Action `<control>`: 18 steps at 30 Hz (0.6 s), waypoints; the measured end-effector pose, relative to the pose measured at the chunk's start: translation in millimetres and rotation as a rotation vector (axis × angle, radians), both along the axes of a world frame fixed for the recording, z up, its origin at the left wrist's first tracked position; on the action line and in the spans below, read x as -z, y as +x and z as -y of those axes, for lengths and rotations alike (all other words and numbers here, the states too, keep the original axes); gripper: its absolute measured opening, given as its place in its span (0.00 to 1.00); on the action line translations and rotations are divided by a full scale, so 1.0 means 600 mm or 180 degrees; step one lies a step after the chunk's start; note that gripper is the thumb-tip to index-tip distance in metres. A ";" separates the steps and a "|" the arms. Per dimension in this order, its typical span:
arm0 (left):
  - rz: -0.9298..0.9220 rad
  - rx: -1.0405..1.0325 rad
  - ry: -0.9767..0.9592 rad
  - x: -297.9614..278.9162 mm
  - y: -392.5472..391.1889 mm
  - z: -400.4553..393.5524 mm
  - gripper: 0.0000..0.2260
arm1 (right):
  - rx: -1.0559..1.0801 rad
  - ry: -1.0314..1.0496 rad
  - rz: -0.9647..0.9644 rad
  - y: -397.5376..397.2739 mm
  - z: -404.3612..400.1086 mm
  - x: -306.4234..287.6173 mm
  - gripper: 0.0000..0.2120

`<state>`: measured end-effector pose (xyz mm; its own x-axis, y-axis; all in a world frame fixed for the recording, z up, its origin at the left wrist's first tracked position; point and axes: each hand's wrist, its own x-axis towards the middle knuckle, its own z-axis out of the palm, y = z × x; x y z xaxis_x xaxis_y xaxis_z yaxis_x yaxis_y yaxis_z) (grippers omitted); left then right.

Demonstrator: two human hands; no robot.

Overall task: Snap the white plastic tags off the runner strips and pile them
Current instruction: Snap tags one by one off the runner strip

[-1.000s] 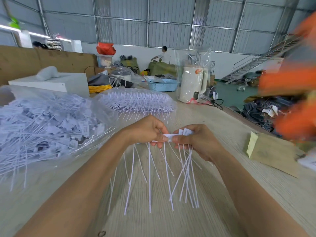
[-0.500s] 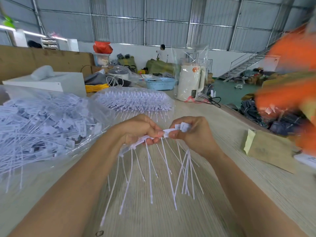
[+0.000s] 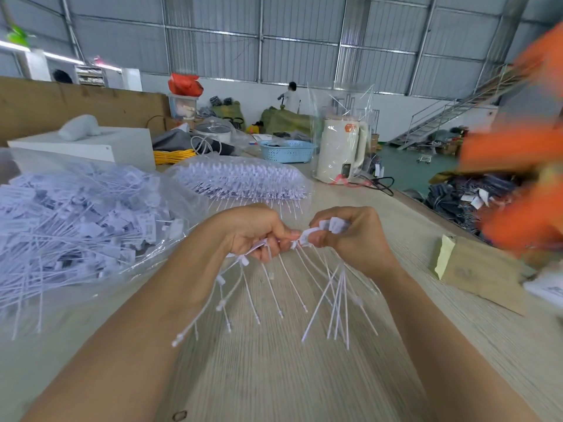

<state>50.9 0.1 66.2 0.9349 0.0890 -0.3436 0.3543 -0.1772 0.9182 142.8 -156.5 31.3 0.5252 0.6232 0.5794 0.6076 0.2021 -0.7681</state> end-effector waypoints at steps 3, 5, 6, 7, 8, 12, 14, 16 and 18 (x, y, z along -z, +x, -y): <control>-0.0026 -0.0068 0.0054 -0.006 0.001 0.005 0.18 | 0.0036 0.0008 -0.0069 0.007 0.004 -0.001 0.27; -0.0030 -0.0072 0.0155 -0.009 0.003 0.010 0.16 | 0.0050 0.0064 -0.0015 0.013 0.004 0.001 0.27; -0.0030 -0.0067 0.0194 -0.010 0.005 0.013 0.14 | 0.0115 0.0019 0.0019 0.010 0.001 0.000 0.26; -0.0033 -0.0060 0.0218 -0.011 0.006 0.017 0.14 | 0.0185 -0.0044 0.0064 0.010 0.000 0.000 0.25; -0.0045 -0.0044 0.0250 -0.013 0.003 0.016 0.14 | 0.0295 -0.0113 0.0063 0.012 0.001 0.003 0.24; -0.0130 0.0170 0.0548 -0.037 -0.031 -0.013 0.06 | 0.1703 0.0276 -0.0412 0.065 0.066 -0.001 0.06; 0.0167 -0.0211 0.0905 -0.037 -0.035 -0.028 0.06 | 0.1530 0.1230 -0.1277 0.087 0.089 -0.014 0.07; 0.0315 -0.0199 0.1376 -0.020 -0.022 -0.020 0.07 | 0.1065 0.1255 -0.1588 0.077 0.073 -0.025 0.07; 0.0370 0.0027 0.1515 0.003 -0.008 -0.005 0.05 | 0.0729 0.1015 -0.1702 0.055 0.050 -0.036 0.07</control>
